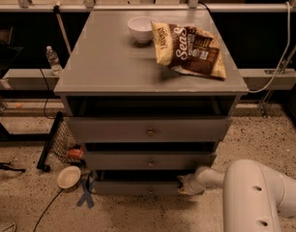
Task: Open bottom drawer
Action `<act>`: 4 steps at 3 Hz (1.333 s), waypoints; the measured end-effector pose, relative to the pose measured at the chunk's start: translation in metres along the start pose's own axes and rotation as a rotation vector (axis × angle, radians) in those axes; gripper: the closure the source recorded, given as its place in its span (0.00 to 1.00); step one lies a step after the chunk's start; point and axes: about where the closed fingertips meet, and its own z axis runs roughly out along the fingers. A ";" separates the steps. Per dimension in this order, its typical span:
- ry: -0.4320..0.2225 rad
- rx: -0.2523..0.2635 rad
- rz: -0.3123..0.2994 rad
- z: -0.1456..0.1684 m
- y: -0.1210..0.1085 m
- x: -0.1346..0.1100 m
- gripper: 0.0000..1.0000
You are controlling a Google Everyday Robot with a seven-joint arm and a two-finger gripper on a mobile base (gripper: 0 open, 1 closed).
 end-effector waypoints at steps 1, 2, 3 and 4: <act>0.000 -0.001 0.001 0.000 0.001 0.000 1.00; 0.000 -0.001 0.001 -0.001 0.001 0.000 1.00; 0.008 -0.005 0.036 -0.011 0.017 0.000 1.00; 0.008 -0.004 0.038 -0.012 0.018 0.000 1.00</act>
Offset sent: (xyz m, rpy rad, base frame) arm -0.0642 -0.0243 0.0239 -0.0073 0.0550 -0.1046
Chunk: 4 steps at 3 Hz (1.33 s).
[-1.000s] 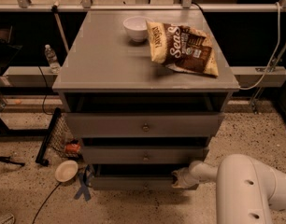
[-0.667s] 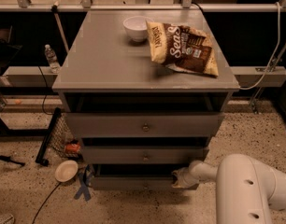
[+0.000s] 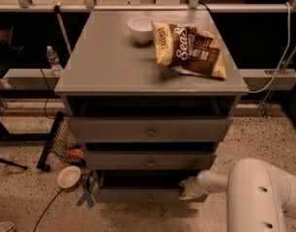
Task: Open bottom drawer
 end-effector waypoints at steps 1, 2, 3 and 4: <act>0.009 0.004 0.024 -0.009 0.012 -0.001 1.00; 0.015 0.006 0.042 -0.015 0.022 -0.002 1.00; 0.015 0.006 0.042 -0.015 0.022 -0.002 1.00; 0.007 -0.019 0.049 -0.009 0.036 0.001 1.00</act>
Offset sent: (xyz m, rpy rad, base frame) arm -0.1473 -0.0266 0.0613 -0.0279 0.0498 -0.2614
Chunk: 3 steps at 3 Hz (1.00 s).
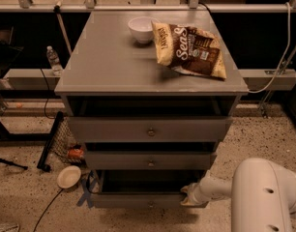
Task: Open bottom drawer
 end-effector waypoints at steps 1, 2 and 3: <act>0.000 -0.001 0.001 -0.001 0.000 0.000 1.00; 0.005 -0.018 0.020 -0.001 0.028 0.004 1.00; 0.007 -0.023 0.026 -0.005 0.036 0.004 1.00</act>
Offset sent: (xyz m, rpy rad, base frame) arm -0.0741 -0.0117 -0.0175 -0.0080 0.0608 -0.0388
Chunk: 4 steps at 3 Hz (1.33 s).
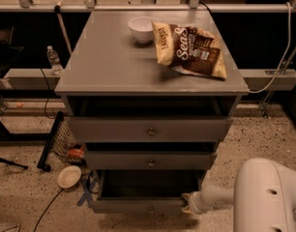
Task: Open bottom drawer
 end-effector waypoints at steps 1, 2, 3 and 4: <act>0.000 -0.002 0.002 -0.001 0.004 0.000 1.00; 0.002 -0.010 0.013 -0.001 0.026 0.000 1.00; 0.002 -0.010 0.013 -0.004 0.026 -0.001 1.00; -0.001 -0.022 0.038 -0.002 0.054 0.002 1.00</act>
Offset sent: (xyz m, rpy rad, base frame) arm -0.1015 0.0012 -0.0207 -0.0026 0.0510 -0.0359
